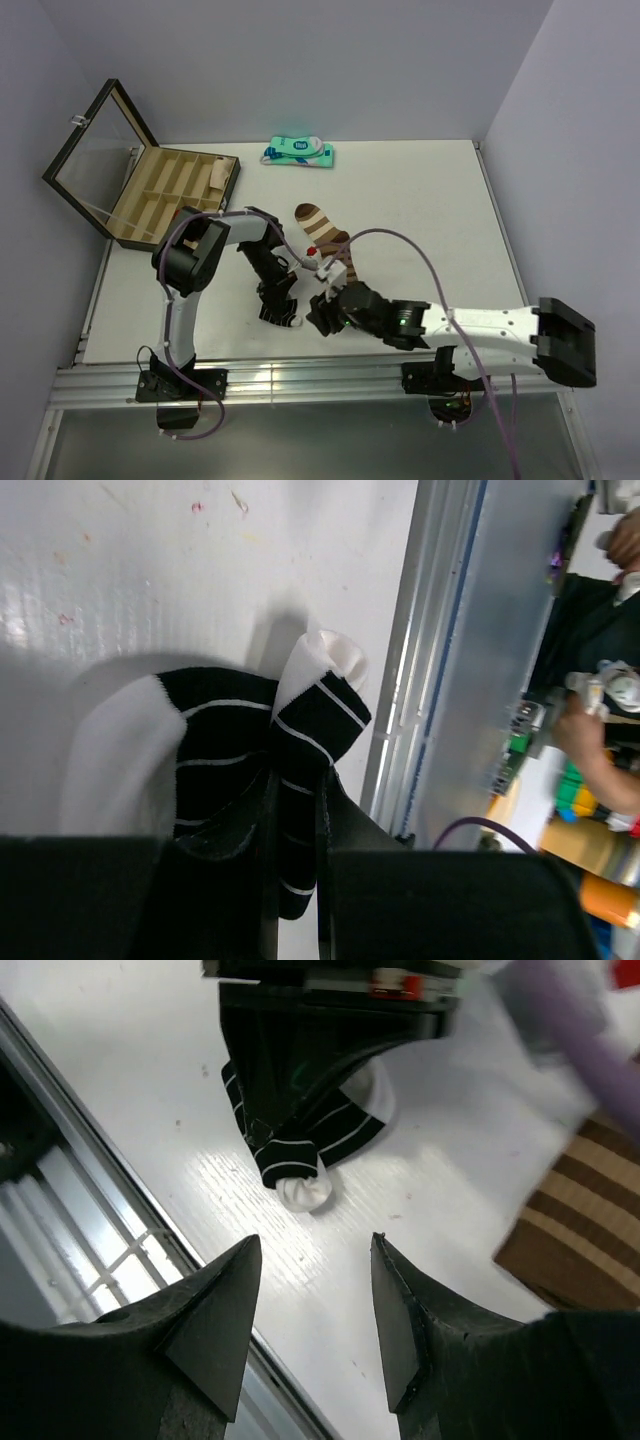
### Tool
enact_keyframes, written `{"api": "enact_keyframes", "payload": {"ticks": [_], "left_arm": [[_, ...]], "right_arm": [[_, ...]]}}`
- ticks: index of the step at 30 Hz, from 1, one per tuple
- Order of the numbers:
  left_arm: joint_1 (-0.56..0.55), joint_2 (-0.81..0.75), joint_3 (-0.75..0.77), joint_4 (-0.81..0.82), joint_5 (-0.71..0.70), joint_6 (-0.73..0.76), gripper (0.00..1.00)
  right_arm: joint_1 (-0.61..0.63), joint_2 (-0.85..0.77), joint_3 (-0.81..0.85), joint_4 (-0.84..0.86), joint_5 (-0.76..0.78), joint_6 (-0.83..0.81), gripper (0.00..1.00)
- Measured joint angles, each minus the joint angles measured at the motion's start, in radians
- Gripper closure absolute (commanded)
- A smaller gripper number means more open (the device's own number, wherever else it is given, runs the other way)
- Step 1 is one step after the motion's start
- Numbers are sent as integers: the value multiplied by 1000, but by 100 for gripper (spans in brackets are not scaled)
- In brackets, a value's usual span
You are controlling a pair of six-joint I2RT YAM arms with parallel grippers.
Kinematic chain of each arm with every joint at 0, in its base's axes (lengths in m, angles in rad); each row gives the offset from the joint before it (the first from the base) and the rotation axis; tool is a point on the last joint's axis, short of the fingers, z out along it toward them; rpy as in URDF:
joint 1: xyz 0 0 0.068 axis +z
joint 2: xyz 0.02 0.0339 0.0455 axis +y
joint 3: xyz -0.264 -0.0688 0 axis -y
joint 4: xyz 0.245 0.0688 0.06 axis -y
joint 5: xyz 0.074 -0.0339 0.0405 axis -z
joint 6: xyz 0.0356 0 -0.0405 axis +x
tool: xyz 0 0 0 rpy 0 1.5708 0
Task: Roll the socks
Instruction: Roll the sock at the center of the board.
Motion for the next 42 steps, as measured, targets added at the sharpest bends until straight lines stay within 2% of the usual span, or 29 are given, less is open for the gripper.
{"api": "enact_keyframes", "payload": {"ticks": [5, 15, 29, 35, 38, 41, 42], "left_arm": [[2, 51, 24, -71, 0, 2, 100], [5, 71, 25, -108, -2, 11, 100], [9, 80, 35, -122, -9, 16, 100], [12, 83, 37, -133, -19, 16, 99], [14, 83, 37, -135, -21, 16, 99], [18, 83, 37, -135, -21, 16, 95], [19, 83, 37, -136, -20, 15, 93]], "right_arm": [[87, 220, 107, 10, 60, -72, 42], [139, 463, 276, 37, 63, -149, 40], [152, 652, 320, 39, 52, -173, 41], [155, 692, 351, 50, 79, -178, 49], [157, 699, 354, 56, 96, -178, 61], [165, 705, 357, 59, 112, -180, 83], [167, 705, 357, 59, 115, -180, 87]]}}
